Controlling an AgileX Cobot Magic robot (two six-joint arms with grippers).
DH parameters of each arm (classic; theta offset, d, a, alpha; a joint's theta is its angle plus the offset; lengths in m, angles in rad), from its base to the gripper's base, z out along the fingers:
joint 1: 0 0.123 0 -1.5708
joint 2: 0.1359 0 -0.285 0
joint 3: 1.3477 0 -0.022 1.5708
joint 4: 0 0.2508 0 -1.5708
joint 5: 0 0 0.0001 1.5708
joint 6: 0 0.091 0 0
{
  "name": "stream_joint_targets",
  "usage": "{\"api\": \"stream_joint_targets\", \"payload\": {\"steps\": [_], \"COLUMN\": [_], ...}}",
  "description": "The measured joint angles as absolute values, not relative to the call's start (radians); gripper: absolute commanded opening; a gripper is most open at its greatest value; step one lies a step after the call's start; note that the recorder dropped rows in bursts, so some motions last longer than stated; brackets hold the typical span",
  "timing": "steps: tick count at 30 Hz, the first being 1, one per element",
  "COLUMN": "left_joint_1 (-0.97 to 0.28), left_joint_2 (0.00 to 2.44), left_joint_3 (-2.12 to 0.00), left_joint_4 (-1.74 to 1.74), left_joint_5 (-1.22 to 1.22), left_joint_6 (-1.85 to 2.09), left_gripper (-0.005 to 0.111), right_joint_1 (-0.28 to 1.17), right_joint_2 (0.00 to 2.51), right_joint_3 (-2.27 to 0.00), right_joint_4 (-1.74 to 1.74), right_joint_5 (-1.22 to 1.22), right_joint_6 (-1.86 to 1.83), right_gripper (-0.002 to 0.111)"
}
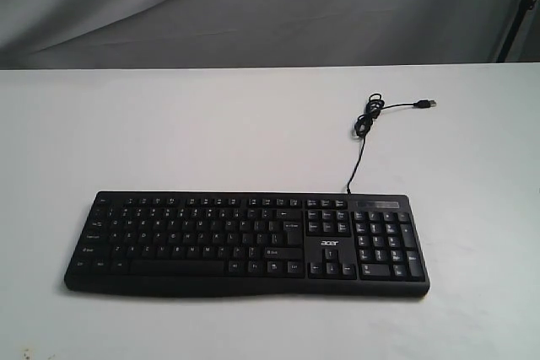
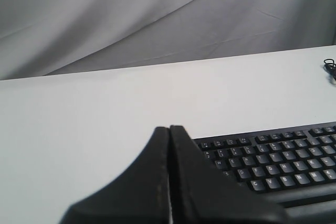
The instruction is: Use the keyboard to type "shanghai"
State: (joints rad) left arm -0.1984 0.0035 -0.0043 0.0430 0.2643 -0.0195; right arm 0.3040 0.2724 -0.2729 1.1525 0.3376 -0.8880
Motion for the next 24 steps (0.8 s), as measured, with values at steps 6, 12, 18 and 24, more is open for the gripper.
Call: {"api": "stream_joint_targets", "payload": {"steps": [6,12,18,24], "left_joint_1": [-0.198,-0.198,-0.198,-0.198], "left_joint_2": [0.003,0.003,0.003,0.003], "left_joint_3": [-0.004,-0.004,-0.004,-0.004], "left_joint_4": [0.043,0.043,0.043,0.043], "left_joint_5": [0.264,0.264,0.264,0.264], "left_joint_6": [-0.020,-0.020,-0.020,-0.020], "left_gripper": [0.000,0.000,0.000,0.000], "right_joint_1": [0.268,0.268,0.259,0.242], "right_joint_2": [0.165,0.046,0.006,0.006], "right_joint_3": [-0.198,-0.062,-0.005,-0.003], "right_joint_4": [0.589,0.137,-0.007,-0.080], "right_joint_5": [0.305,0.124,0.081,0.124], "right_joint_6": [-0.310,0.133,0.179,0.142], "right_gripper": [0.000,0.000,0.000,0.000]}}
